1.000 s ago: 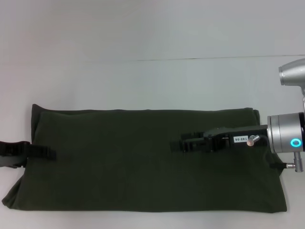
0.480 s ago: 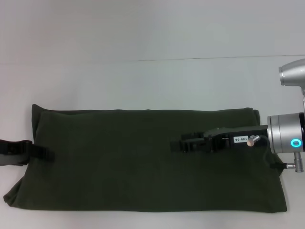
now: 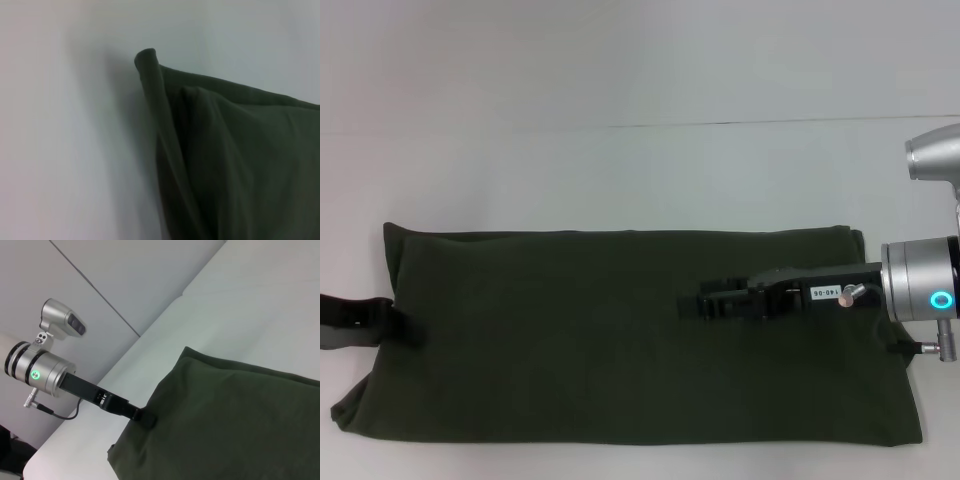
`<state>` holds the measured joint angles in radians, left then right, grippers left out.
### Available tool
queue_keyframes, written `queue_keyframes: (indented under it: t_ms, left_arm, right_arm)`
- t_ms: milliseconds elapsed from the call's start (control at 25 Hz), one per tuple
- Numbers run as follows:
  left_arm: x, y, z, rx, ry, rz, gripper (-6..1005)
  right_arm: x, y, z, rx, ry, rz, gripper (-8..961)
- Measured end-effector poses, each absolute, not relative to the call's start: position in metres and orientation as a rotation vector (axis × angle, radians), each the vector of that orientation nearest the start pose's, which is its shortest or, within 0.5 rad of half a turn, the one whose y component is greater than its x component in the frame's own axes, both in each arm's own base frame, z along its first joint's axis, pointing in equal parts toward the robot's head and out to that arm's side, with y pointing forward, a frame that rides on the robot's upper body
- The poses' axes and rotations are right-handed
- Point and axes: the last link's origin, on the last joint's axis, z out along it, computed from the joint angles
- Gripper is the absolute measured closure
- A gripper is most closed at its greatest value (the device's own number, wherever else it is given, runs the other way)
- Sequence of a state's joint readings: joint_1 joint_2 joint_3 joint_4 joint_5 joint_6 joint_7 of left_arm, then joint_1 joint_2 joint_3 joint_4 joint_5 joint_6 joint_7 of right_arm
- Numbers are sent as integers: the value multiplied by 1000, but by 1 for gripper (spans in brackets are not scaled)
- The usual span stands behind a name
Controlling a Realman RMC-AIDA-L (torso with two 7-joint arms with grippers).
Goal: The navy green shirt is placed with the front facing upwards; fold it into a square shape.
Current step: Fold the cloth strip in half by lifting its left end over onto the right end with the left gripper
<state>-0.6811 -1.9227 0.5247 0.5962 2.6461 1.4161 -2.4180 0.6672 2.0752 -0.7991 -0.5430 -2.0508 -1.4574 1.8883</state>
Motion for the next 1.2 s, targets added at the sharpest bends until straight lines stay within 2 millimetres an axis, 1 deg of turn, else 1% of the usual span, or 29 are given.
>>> queue_keyframes:
  t_ms: [320, 520, 800, 1200]
  left_arm:
    - [-328, 361, 54, -2109, -1864, -68, 882]
    - [-326, 361, 55, -2110, -1872, -75, 882]
    - [-318, 362, 62, -2141, -1863, -110, 882]
    - [-322, 360, 68, -2143, -1851, -86, 883]
  right_arm:
    - [233, 351, -36, -2731, 1298, 617, 187]
    - [232, 352, -35, -2730, 1299, 617, 187]
    - [231, 352, -36, -2739, 1282, 619, 188]
    - [226, 352, -43, -2773, 1238, 593, 189]
